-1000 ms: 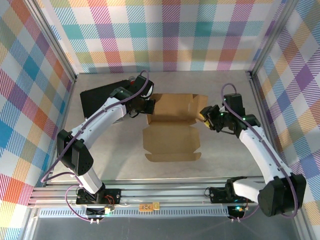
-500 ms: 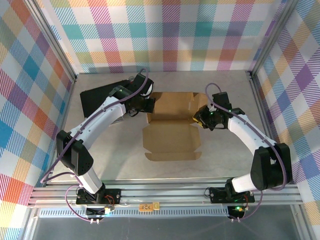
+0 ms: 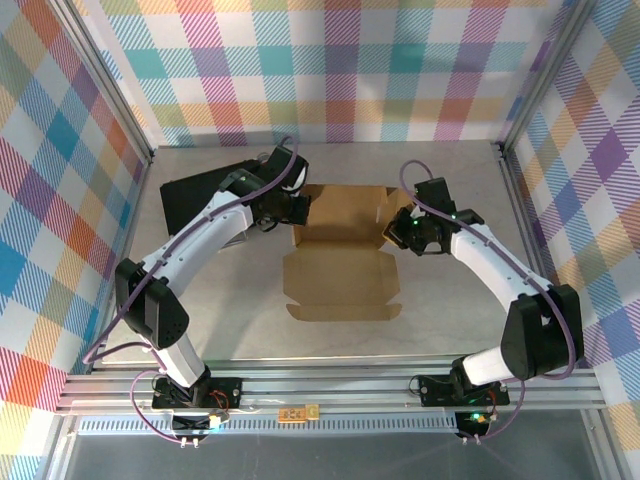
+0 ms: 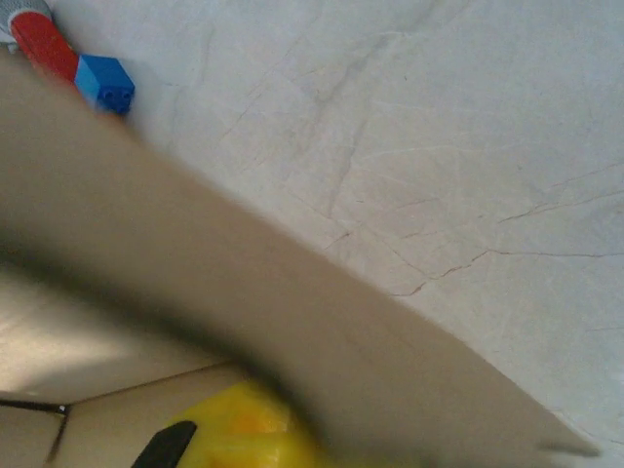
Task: Fold the paper box
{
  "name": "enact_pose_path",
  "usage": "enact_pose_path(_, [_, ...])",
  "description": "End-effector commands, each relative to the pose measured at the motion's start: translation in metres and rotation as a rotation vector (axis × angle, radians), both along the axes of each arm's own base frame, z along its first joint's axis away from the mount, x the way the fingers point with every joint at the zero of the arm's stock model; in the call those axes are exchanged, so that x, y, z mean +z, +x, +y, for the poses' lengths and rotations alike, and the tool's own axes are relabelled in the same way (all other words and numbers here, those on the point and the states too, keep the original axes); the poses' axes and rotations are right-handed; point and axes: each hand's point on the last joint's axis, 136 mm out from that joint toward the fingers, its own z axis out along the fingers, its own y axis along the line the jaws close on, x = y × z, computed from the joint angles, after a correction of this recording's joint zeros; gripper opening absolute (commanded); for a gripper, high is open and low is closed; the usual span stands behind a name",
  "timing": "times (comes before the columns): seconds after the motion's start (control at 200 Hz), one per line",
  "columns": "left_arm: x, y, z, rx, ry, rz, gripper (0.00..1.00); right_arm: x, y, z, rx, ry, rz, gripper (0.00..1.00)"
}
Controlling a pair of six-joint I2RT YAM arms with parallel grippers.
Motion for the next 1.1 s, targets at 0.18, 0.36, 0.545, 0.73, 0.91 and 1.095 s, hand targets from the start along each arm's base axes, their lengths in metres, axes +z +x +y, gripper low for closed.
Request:
enact_pose_path(0.18, [0.01,0.004,-0.005,0.016,-0.024,0.001,0.0,0.023,-0.009,0.036,0.196,-0.278,-0.111,0.0])
enact_pose_path(0.36, [0.01,0.002,-0.004,0.027,-0.027,0.01,0.0,0.022,-0.009,0.064,0.327,-0.41,-0.157,0.0])
enact_pose_path(0.545, [0.01,0.001,-0.001,0.034,-0.027,0.015,0.0,0.015,-0.01,0.077,0.412,-0.523,-0.192,0.0])
enact_pose_path(0.73, [0.011,0.001,0.001,0.035,-0.028,0.016,0.0,0.021,-0.011,0.084,0.492,-0.594,-0.258,0.0])
enact_pose_path(0.91, [0.008,0.0,0.002,0.032,-0.03,0.022,0.0,0.054,-0.008,0.08,0.491,-0.586,-0.329,0.26])
enact_pose_path(1.095, [0.011,-0.001,0.005,0.022,-0.087,0.037,0.0,0.151,-0.004,0.05,0.429,-0.274,-0.486,0.62])
